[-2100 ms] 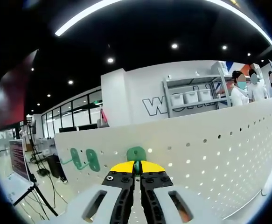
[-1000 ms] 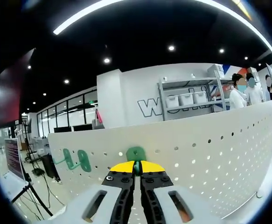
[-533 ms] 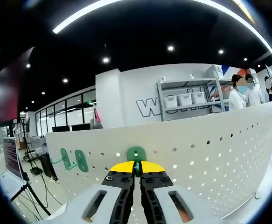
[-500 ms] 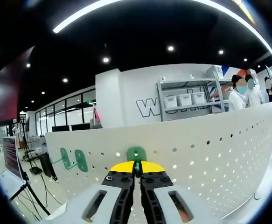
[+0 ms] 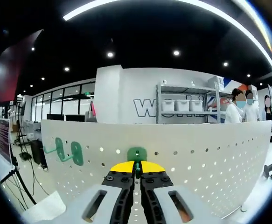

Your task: Insert the hook assembly into the mounting plate slot until the hook locks in place.

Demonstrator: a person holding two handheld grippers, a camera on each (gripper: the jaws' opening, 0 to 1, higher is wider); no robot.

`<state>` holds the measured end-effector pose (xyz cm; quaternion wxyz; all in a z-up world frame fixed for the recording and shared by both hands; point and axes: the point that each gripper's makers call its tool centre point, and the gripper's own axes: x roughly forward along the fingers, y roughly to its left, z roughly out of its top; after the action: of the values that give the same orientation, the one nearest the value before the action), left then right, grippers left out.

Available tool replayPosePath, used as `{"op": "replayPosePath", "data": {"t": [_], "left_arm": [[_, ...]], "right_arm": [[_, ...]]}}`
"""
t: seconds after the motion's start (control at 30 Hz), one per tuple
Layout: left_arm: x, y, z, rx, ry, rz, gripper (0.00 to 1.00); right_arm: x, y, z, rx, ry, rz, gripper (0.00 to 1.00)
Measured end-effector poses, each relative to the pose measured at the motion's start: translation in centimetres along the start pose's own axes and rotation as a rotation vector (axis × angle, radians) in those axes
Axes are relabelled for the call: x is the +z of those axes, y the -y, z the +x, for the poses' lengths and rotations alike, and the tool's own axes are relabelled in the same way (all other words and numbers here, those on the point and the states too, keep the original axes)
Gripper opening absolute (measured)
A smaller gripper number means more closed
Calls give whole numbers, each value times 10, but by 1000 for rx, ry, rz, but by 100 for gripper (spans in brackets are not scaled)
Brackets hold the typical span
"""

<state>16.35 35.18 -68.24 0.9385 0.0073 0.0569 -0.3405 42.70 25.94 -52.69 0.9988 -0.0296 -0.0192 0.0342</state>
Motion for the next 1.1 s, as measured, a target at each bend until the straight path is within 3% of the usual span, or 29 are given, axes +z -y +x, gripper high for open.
{"op": "replayPosePath", "data": {"t": [0.13,0.2,0.47,0.73,1.1], "left_arm": [[0,-1,-1,0,1,-4,37],[-1,-1,-1,-1,1,-6,37],[-1,-1,-1,1,4,-10,36],[-2,-2,-1,3,2,-13,36],[-4,-5,-1,5,0,-18,35]], "right_arm": [[1,-2,-2,-10,-4,-54,2],[2,-1,-1,-13,-8,-126,2],[2,0,-1,-12,-12,-93,2],[1,-2,0,-8,-27,-155,2],[-1,-3,1,-13,-33,-154,2]]}}
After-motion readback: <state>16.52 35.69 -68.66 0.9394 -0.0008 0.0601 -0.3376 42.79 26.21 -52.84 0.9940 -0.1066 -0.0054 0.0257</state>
